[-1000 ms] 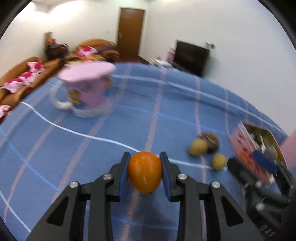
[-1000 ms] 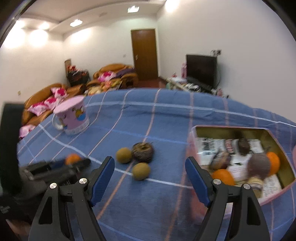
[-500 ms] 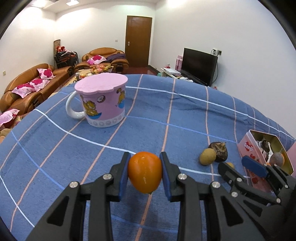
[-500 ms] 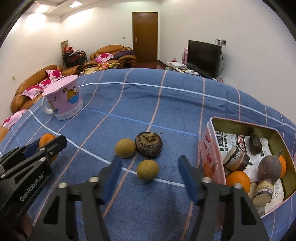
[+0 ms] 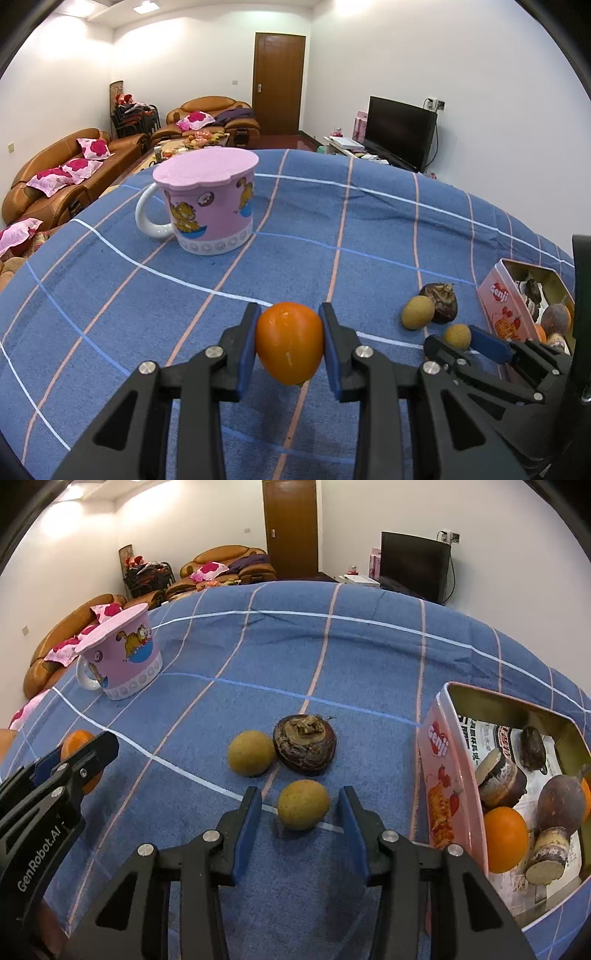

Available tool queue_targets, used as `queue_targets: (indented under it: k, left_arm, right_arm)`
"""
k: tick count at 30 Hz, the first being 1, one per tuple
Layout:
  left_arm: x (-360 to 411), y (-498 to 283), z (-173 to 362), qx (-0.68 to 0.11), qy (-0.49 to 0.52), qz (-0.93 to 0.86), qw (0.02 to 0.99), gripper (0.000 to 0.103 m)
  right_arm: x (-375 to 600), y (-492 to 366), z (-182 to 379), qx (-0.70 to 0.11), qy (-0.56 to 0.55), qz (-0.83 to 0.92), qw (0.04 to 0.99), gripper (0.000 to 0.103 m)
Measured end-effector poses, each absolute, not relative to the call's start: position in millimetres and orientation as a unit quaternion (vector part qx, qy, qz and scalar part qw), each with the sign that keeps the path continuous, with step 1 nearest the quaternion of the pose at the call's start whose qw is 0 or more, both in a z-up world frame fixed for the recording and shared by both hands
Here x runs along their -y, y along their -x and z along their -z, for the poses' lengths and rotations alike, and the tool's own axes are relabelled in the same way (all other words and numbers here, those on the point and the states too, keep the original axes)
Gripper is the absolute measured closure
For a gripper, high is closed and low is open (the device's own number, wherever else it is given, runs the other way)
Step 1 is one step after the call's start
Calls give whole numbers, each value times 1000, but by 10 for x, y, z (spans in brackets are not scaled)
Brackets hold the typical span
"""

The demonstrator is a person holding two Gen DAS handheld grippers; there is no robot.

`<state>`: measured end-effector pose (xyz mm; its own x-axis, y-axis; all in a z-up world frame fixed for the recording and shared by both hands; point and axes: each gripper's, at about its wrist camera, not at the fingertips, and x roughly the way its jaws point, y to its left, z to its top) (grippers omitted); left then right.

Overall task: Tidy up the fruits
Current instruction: 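Grasp an orange with the left tool while the right tool grasps a yellow-green fruit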

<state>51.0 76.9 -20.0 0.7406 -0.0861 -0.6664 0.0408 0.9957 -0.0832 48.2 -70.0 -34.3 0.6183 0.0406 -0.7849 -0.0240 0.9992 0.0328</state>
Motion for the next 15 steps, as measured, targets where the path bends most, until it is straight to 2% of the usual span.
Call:
queue_targets:
  k: [4, 15]
  left_arm:
    - [-769, -506, 198, -360, 34, 32, 932, 69]
    - [-770, -508, 194, -359, 34, 32, 932, 69]
  right_arm:
    - [715, -461, 337, -433, -19, -23, 901, 74]
    - [640, -256, 201, -395, -34, -86, 914, 74]
